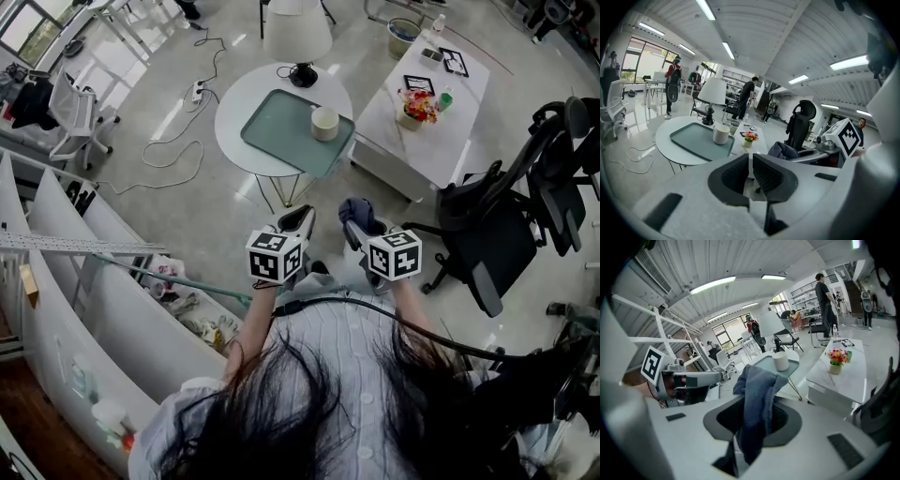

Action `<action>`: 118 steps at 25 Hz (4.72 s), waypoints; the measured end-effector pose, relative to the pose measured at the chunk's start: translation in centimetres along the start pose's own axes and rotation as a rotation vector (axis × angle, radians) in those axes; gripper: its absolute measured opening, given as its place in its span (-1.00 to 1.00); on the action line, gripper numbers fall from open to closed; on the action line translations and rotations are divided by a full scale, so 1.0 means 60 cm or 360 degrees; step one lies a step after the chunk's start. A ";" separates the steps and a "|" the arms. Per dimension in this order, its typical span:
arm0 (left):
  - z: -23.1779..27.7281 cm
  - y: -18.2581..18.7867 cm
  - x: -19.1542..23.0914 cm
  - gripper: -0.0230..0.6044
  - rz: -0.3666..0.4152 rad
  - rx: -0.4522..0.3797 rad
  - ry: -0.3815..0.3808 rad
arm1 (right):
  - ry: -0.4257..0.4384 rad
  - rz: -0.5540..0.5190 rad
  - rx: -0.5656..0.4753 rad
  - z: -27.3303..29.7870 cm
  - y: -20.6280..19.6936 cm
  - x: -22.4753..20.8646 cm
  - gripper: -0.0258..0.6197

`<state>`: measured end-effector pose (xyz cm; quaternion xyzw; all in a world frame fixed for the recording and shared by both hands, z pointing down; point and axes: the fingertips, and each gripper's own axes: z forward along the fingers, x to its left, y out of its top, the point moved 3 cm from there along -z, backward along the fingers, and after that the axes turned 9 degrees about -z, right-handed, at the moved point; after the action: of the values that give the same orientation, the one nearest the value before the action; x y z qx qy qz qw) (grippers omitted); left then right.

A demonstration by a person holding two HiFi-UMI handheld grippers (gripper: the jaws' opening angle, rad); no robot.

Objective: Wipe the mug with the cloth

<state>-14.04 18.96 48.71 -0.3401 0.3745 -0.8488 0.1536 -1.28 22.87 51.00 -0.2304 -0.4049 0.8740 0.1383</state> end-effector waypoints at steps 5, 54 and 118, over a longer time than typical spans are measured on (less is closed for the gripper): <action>0.029 0.010 0.013 -0.80 -0.0024 0.0027 0.0022 | 0.0005 0.0034 0.0020 0.014 0.006 -0.031 -0.63; 0.315 0.157 0.153 -0.80 -0.0498 0.0207 0.0449 | 0.0373 -0.0038 0.0331 0.271 0.210 -0.395 -0.63; 0.450 0.175 0.289 -0.76 -0.0453 0.0552 0.0702 | 0.0364 -0.1602 0.0533 0.430 0.225 -0.355 -0.63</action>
<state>-7.80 -11.38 62.16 -0.1654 0.1970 -0.9663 0.0041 2.92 -11.44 61.36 -0.0766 -0.3028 0.7216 0.6178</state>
